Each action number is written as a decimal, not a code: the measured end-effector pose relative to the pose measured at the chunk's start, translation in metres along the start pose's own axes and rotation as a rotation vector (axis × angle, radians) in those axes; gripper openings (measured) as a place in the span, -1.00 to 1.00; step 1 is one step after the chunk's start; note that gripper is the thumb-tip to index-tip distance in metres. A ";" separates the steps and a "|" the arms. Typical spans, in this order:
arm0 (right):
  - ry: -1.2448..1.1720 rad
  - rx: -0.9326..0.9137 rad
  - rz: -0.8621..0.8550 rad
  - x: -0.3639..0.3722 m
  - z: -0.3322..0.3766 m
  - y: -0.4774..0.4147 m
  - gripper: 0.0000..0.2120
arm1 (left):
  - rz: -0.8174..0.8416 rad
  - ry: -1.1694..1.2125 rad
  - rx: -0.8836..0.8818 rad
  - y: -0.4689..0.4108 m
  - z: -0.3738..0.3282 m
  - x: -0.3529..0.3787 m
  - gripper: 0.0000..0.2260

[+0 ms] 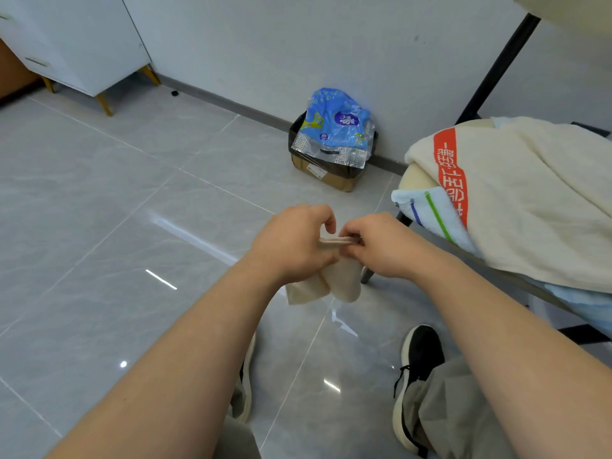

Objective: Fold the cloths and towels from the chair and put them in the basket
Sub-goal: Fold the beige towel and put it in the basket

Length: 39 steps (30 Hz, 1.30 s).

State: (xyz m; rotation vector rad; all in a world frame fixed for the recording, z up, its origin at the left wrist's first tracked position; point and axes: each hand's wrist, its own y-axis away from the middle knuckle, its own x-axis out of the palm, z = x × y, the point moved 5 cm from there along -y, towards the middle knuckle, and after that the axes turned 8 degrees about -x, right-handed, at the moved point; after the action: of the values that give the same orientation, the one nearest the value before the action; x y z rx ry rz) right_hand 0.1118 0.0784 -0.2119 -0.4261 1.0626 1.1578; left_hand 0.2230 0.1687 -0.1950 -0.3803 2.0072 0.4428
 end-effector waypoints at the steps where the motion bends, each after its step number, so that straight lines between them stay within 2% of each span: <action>1: 0.015 0.010 0.003 0.000 -0.002 0.000 -0.96 | -0.027 -0.065 -0.022 -0.001 0.002 -0.003 -0.76; 5: 0.047 0.044 -0.008 -0.002 -0.008 -0.001 -0.72 | -0.094 -0.137 -0.042 -0.002 0.008 -0.010 -0.80; 8: 0.099 0.062 -0.003 -0.003 -0.010 -0.001 -0.68 | -0.103 -0.090 -0.028 -0.001 0.010 -0.008 -0.77; 12: 0.131 0.114 0.022 -0.004 -0.016 0.001 -0.68 | -0.058 -0.018 -0.047 -0.004 0.014 -0.008 -0.61; 17: 0.148 0.141 0.035 -0.004 -0.021 0.002 -0.68 | -0.030 0.049 -0.108 -0.006 0.021 -0.011 -0.71; 27: 0.221 0.154 0.010 -0.005 -0.032 0.000 -0.73 | -0.064 0.014 -0.141 -0.008 0.034 -0.021 -0.79; 32: 0.177 0.136 0.031 -0.007 -0.032 0.001 -0.68 | -0.081 -0.025 -0.179 -0.010 0.045 -0.024 -0.79; 36: 0.113 0.132 0.007 -0.008 -0.035 0.001 -0.80 | -0.091 -0.043 -0.212 -0.012 0.052 -0.024 -0.79; 39: 0.141 0.149 0.000 -0.012 -0.042 0.002 -0.76 | -0.118 -0.031 -0.260 -0.013 0.065 -0.030 -0.76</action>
State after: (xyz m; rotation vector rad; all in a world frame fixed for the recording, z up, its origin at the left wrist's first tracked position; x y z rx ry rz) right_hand 0.0905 0.0412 -0.2217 -0.3941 1.2629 1.0521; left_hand 0.2927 0.1897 -0.1978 -0.6450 1.8895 0.6335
